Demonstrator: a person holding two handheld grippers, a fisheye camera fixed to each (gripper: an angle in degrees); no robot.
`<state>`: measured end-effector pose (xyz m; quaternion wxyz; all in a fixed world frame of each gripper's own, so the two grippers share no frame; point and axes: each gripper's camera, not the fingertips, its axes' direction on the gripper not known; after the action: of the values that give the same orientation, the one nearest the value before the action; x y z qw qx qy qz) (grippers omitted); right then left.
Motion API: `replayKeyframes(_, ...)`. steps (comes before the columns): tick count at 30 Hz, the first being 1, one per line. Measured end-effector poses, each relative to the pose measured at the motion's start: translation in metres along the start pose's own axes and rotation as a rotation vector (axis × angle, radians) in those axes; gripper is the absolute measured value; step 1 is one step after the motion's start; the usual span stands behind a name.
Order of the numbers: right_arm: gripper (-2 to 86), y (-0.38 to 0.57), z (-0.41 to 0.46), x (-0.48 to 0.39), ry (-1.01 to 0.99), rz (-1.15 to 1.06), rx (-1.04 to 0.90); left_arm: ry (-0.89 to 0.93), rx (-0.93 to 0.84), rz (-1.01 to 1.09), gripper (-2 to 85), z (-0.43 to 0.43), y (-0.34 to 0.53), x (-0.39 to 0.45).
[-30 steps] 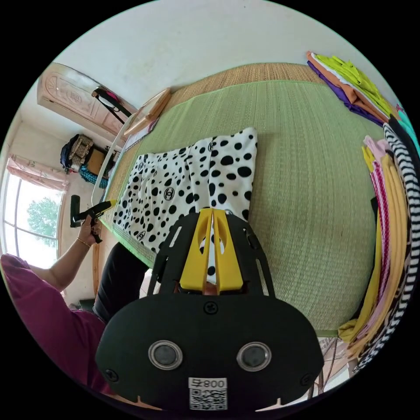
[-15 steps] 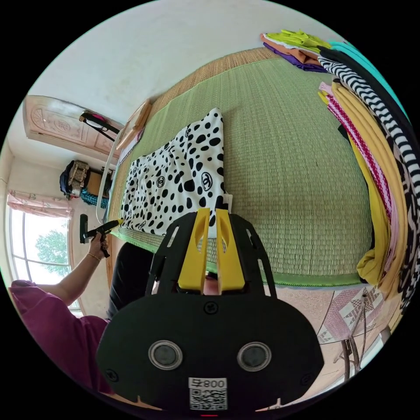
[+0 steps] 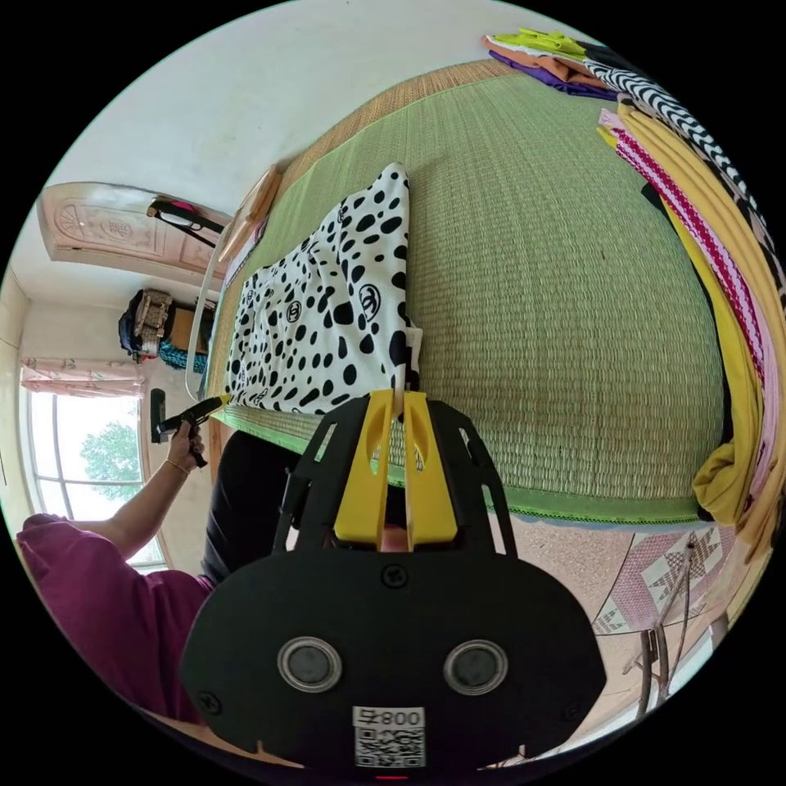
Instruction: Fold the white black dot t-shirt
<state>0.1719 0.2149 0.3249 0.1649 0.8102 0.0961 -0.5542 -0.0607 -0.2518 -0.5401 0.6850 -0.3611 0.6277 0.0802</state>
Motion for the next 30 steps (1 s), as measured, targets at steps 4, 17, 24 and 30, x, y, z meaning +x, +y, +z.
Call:
replayKeyframes(4,2.0,0.014,-0.001,0.014,-0.051,0.016,0.005,-0.014,-0.002,-0.001,0.1,0.000,0.005,0.021)
replayKeyframes(17,1.4,0.034,-0.018,0.029,-0.197,0.011,0.040,0.214,0.008,0.481,1.8,0.026,0.033,0.289)
replayKeyframes(24,1.4,0.035,-0.026,0.042,-0.277,0.019,0.046,0.189,-0.161,0.918,8.4,0.108,0.056,0.506)
replayKeyframes(30,2.1,0.031,-0.024,0.049,-0.331,0.013,0.030,-0.157,-0.162,1.159,4.2,0.154,0.088,0.609)
